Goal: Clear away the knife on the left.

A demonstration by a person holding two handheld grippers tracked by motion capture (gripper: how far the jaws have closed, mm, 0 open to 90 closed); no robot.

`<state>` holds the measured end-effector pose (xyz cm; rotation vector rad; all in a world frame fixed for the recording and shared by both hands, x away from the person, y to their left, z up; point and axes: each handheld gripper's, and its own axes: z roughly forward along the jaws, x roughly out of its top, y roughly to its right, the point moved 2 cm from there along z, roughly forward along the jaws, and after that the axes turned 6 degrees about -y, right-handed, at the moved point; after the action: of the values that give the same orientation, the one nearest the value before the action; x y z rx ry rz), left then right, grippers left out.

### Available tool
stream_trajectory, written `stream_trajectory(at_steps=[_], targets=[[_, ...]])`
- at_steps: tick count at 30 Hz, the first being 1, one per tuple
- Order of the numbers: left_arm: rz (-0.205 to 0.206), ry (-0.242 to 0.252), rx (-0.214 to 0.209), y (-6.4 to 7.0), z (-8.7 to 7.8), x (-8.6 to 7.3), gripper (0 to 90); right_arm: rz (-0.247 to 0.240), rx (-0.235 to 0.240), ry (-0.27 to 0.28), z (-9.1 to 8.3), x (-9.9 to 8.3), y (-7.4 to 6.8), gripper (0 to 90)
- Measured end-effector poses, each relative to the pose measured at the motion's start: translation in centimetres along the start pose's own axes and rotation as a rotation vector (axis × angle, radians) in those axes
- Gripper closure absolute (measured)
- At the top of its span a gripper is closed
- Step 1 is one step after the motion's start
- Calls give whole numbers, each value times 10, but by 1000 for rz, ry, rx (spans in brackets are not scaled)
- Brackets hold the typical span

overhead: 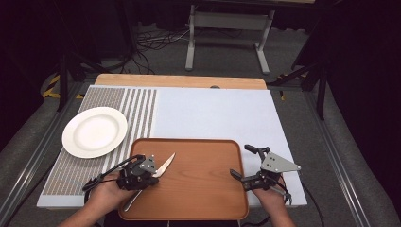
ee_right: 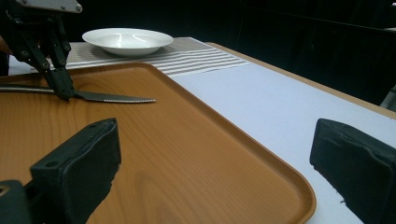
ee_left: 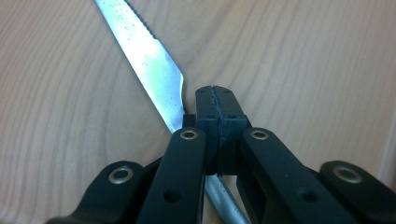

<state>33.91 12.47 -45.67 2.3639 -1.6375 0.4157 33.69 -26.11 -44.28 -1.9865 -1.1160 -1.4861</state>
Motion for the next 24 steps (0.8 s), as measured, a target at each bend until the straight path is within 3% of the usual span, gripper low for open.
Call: stream_trajectory(at_steps=[24], targets=[[-49, -16, 39, -10, -7, -15, 900, 0, 0, -6, 1, -1, 0, 28]])
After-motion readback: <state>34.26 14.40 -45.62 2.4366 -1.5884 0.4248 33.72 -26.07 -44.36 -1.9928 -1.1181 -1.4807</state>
